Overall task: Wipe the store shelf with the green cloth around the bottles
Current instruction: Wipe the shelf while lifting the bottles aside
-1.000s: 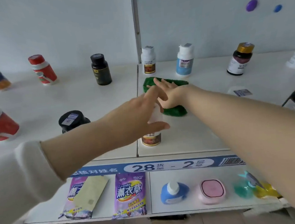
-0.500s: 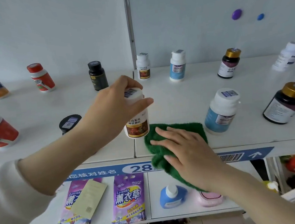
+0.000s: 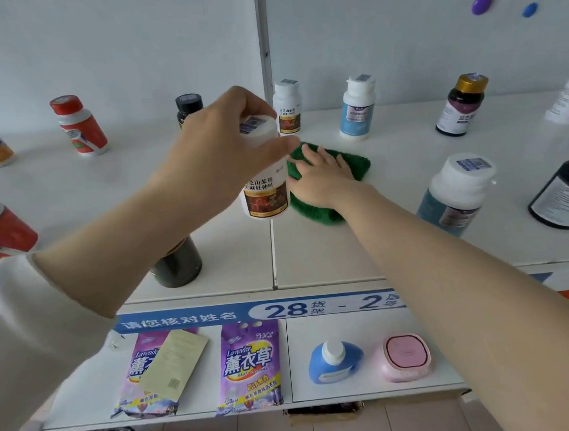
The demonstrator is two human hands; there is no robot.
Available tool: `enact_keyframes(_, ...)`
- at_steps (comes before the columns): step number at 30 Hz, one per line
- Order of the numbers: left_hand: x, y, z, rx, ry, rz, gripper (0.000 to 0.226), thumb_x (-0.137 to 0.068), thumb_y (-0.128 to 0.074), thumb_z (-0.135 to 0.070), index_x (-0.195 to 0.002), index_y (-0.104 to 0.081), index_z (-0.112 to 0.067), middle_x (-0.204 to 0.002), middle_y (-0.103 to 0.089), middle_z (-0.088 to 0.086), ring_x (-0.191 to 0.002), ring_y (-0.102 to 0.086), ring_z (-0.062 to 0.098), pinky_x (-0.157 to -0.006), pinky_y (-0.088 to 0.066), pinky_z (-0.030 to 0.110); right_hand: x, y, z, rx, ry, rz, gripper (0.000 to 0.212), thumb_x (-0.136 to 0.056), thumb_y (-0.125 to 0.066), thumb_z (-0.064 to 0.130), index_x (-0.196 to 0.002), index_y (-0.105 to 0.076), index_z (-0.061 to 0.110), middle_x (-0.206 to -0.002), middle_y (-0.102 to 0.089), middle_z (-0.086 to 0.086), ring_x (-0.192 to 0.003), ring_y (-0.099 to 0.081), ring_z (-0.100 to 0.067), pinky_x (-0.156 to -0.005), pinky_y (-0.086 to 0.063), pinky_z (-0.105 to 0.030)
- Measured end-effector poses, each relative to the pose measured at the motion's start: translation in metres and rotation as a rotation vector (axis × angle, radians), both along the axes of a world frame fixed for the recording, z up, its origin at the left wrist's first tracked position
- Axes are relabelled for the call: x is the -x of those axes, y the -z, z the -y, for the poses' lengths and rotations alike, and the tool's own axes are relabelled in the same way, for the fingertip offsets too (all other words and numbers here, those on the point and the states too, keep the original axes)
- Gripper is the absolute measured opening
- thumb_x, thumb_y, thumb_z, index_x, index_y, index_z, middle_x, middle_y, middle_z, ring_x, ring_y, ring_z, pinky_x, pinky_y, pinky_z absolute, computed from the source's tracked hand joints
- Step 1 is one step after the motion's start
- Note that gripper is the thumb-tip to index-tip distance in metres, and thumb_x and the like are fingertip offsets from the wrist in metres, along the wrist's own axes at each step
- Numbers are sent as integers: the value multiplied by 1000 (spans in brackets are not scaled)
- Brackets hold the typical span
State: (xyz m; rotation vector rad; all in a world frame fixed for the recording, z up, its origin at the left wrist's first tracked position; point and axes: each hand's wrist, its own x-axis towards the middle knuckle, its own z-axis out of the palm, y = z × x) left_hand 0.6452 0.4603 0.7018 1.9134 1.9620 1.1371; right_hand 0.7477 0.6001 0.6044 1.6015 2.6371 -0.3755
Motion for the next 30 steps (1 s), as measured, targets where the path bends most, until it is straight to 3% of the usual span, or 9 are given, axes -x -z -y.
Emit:
enact_keyframes(5, 5, 1, 0, -11, 12, 5, 40, -72, -64, -46, -105, -51, -25, -107, -63, -8, -90, -55, 6, -60, -39, 0, -29, 17, 100, -177, -230, -146, 50, -96, -18, 45, -144, -17, 31, -157, 0, 4, -143, -1, -19, -117, -2, -41)
enact_keyframes(8, 5, 3, 0, -4, 19, 32, 43, -70, -64, -48, -103, -49, -25, -109, -62, -6, -94, -56, 9, -64, -38, 7, -58, 19, 143, -218, -312, -171, 56, -89, -6, 49, -142, -19, 39, -156, -5, 11, -143, -3, -12, -114, 0, -33)
enact_keyframes(11, 6, 3, 0, 3, 15, 48, 41, -70, -66, -46, -100, -49, -24, -106, -63, -6, -92, -57, 8, -63, -40, 7, -70, 17, 114, -159, -228, -126, 51, -92, -11, 50, -142, -13, 41, -155, 4, 12, -143, 4, -12, -111, 7, -33)
enact_keyframes(15, 11, -1, 1, -8, 5, 41, 37, -71, -68, -44, -97, -50, -23, -92, -60, -14, -77, -52, -6, -56, -37, -4, -47, 8, 30, -73, 54, 11, 51, -96, -17, 45, -145, -8, 35, -156, 8, 3, -143, 6, -22, -114, 4, -45)
enact_keyframes(17, 15, -4, 1, -14, 3, 16, 37, -73, -68, -43, -97, -50, -22, -85, -54, -19, -74, -49, -8, -54, -34, -6, -24, 7, 5, -44, 82, 39, 51, -97, -15, 45, -145, -6, 33, -156, 9, 1, -143, 7, -23, -115, 4, -45)
enact_keyframes(22, 24, -8, 3, -42, -10, 3, 36, -73, -67, -43, -97, -50, -22, -105, -64, -6, -94, -57, 10, -61, -39, 3, 21, 11, 56, -119, -244, -50, 52, -96, -18, 45, -145, -13, 29, -157, -1, 0, -143, 0, -22, -117, -2, -46)
enact_keyframes(25, 25, -10, 4, -39, 2, 7, 36, -73, -66, -44, -97, -49, -23, -107, -64, -5, -94, -58, 11, -60, -41, 3, 6, 18, 122, -151, -456, -199, 51, -92, -20, 48, -142, -22, 36, -156, -5, 4, -143, 0, -18, -115, 4, -41)
enact_keyframes(28, 24, -7, 1, -24, 10, 4, 36, -72, -65, -45, -98, -50, -24, -106, -64, -5, -99, -57, 13, -68, -40, 8, -19, 18, 122, -136, -354, -218, 49, -93, -23, 49, -141, -22, 40, -156, 0, 8, -143, 3, -14, -112, 9, -37)
enact_keyframes(30, 23, -5, -1, -21, 13, 1, 36, -72, -65, -44, -97, -49, -24, -104, -64, -7, -100, -54, 12, -63, -38, 3, -34, 14, 85, -140, -145, -107, 49, -95, -23, 47, -143, -18, 37, -156, 4, 6, -144, 3, -19, -113, 8, -43)
